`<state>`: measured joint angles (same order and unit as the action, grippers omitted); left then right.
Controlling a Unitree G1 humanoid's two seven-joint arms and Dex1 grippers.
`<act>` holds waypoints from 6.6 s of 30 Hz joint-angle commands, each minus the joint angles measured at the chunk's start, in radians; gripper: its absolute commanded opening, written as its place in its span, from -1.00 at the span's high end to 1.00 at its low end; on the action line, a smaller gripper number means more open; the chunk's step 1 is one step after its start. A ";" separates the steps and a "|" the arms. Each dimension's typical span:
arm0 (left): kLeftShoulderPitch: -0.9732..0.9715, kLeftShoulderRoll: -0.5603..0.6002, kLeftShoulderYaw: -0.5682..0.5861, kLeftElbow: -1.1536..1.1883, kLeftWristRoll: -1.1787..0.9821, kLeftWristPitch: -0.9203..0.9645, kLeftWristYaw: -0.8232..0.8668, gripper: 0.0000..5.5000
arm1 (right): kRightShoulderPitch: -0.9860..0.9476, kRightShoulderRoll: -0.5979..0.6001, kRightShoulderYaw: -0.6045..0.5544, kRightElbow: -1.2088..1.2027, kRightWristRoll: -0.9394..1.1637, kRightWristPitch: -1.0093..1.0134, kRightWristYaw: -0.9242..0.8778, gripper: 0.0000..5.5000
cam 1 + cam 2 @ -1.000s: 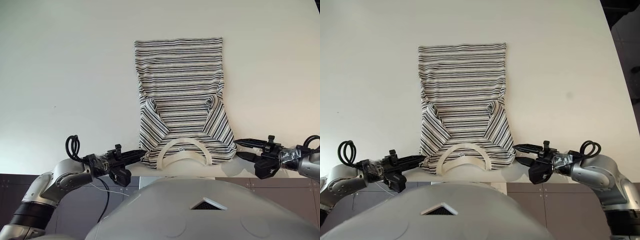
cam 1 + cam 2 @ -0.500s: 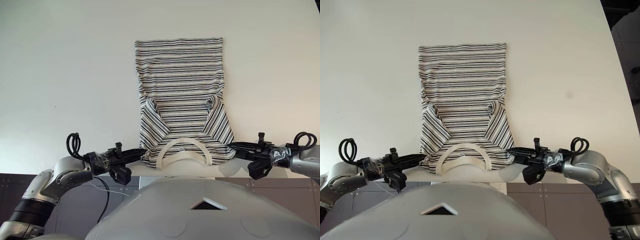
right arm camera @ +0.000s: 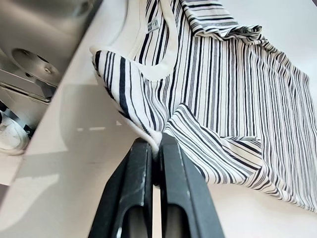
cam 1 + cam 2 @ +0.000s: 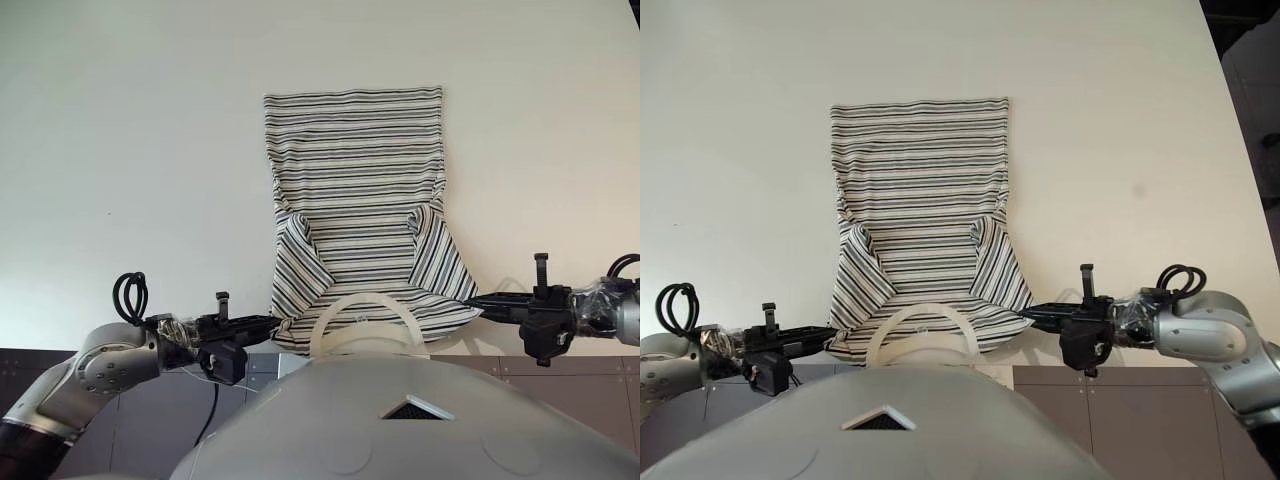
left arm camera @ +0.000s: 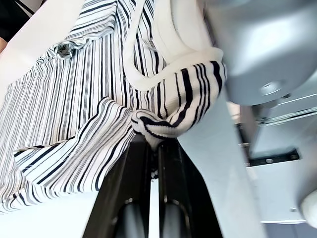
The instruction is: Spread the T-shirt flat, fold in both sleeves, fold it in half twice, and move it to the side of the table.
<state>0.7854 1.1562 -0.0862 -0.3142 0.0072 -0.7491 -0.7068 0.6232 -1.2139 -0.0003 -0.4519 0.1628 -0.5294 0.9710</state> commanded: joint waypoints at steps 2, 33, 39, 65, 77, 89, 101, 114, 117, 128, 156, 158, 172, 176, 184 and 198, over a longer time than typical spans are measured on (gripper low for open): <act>0.170 0.085 0.187 -0.143 -0.277 0.120 -0.112 0.96 | 0.126 -0.043 -0.224 -0.198 0.229 0.261 0.081 0.96; -1.352 -0.731 -0.122 1.226 -0.061 0.721 0.187 0.49 | -1.558 0.817 0.163 1.731 -0.086 0.506 -0.194 0.42; -1.411 -0.773 -0.016 1.222 -0.107 0.741 0.212 0.34 | -1.530 0.840 0.127 1.685 -0.109 0.437 -0.149 0.35; -0.795 -0.530 -0.364 0.157 0.447 0.760 0.098 0.34 | -1.058 0.359 0.542 0.732 -0.088 0.332 0.636 0.35; -1.078 -0.415 -0.446 0.816 0.556 0.217 0.168 0.34 | -0.859 0.462 0.510 0.198 0.062 0.791 0.459 0.35; -1.126 -0.280 -0.330 0.626 0.182 -0.110 0.182 0.34 | -0.708 0.339 0.043 0.120 0.218 0.847 0.298 0.35; -0.354 -0.040 -0.182 0.101 0.209 0.034 0.137 -0.06 | -0.436 0.352 -0.096 0.088 0.166 0.767 0.152 0.35; -0.501 -0.234 -0.269 0.256 0.433 0.030 0.148 0.03 | -0.471 0.368 -0.033 0.098 0.164 0.763 0.122 0.35; -0.498 -0.223 -0.277 0.271 0.428 0.005 0.143 0.19 | -0.460 0.355 -0.037 0.131 0.142 0.729 0.127 0.35; -0.505 -0.202 -0.285 0.356 0.411 -0.072 0.139 0.83 | -0.447 0.319 0.050 0.309 -0.165 0.218 0.101 0.35; -0.575 -0.173 -0.294 0.418 0.356 -0.191 0.068 0.95 | -0.572 0.434 0.426 0.441 -0.557 -0.204 -0.187 0.46; -0.576 -0.170 -0.293 0.420 0.354 -0.194 0.067 0.95 | -0.580 0.428 0.427 0.452 -0.546 -0.195 -0.180 0.60; -0.479 -0.065 -0.251 0.124 0.021 -0.057 -0.024 0.95 | -0.435 0.158 0.291 0.060 -0.060 0.118 0.034 0.96; -0.270 0.048 -0.142 -0.095 -0.210 0.083 -0.029 0.96 | -0.305 -0.002 0.068 -0.181 0.222 0.367 0.078 0.96; -0.501 -0.064 -0.110 -0.058 -0.538 0.528 -0.096 0.96 | -0.831 0.161 0.201 0.057 0.377 0.760 0.240 0.96; -0.941 -0.439 -0.231 0.550 -0.218 0.627 -0.156 0.96 | -1.498 0.774 0.485 1.419 -0.169 0.401 0.227 0.96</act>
<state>-0.1377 0.7396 -0.2989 0.1811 -0.2807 -0.1193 -0.8691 -0.8327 -0.4702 0.4761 0.8694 0.0555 -0.0843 1.2503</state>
